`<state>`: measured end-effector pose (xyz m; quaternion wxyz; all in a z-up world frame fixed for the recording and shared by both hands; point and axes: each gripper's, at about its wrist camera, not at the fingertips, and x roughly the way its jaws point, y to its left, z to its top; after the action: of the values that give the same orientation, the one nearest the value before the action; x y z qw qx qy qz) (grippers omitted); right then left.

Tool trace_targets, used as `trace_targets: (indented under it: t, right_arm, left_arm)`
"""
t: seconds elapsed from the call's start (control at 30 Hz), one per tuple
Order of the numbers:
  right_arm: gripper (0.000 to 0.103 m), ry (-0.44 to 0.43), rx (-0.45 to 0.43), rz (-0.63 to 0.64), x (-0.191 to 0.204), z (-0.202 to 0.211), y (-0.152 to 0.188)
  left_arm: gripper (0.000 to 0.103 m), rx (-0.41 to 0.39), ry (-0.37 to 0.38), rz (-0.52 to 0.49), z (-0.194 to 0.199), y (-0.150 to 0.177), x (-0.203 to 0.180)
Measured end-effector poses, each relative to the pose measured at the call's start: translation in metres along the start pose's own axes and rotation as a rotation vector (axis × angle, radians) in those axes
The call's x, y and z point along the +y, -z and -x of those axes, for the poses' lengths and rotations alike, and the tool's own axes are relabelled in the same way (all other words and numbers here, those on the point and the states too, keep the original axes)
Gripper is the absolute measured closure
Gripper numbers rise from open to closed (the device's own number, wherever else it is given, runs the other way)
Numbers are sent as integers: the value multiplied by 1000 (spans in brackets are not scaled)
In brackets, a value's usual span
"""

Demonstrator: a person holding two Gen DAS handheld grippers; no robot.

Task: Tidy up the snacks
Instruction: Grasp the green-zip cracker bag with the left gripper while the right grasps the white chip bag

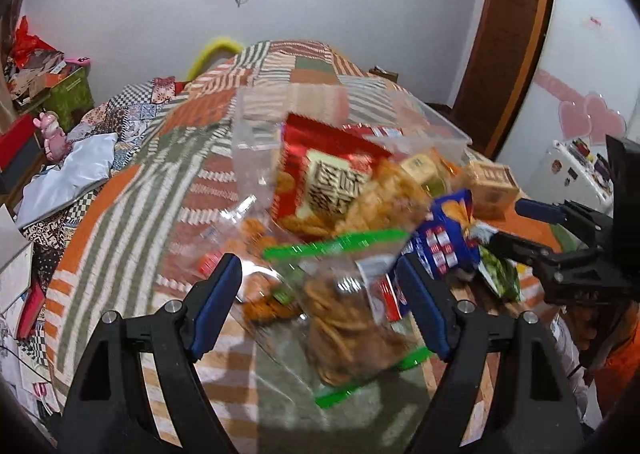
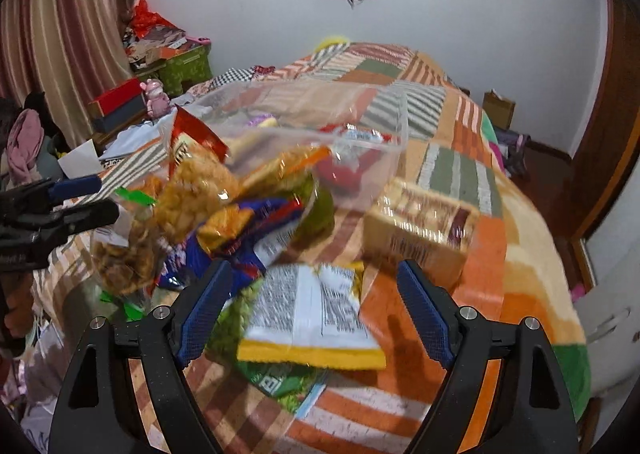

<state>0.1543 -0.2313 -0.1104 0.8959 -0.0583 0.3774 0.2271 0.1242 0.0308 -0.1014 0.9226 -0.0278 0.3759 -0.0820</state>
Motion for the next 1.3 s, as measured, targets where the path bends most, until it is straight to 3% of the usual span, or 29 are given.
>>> trace_targets:
  t: [0.23,0.37,0.5,0.7,1.3]
  right_arm:
    - [23,-40,32,-96,-20,-11,7]
    - [36,-84,46,-111,-22,-15,11]
    - [38,-91,33,-118,-20,-14,15]
    - [41,-87,15,-112,-18,-9,17]
    - [45,-67,-73,-110,-22,20,5]
  left_arm:
    - [24,36,-7,9,-15,15,-6]
    - [36,53,-2,22,-23,19,-7]
    - [48,53,33,41,-24,21,-5]
    - [57,43,41,44,-24,22,-7]
    - [60,-66,48,44,13,1,-9]
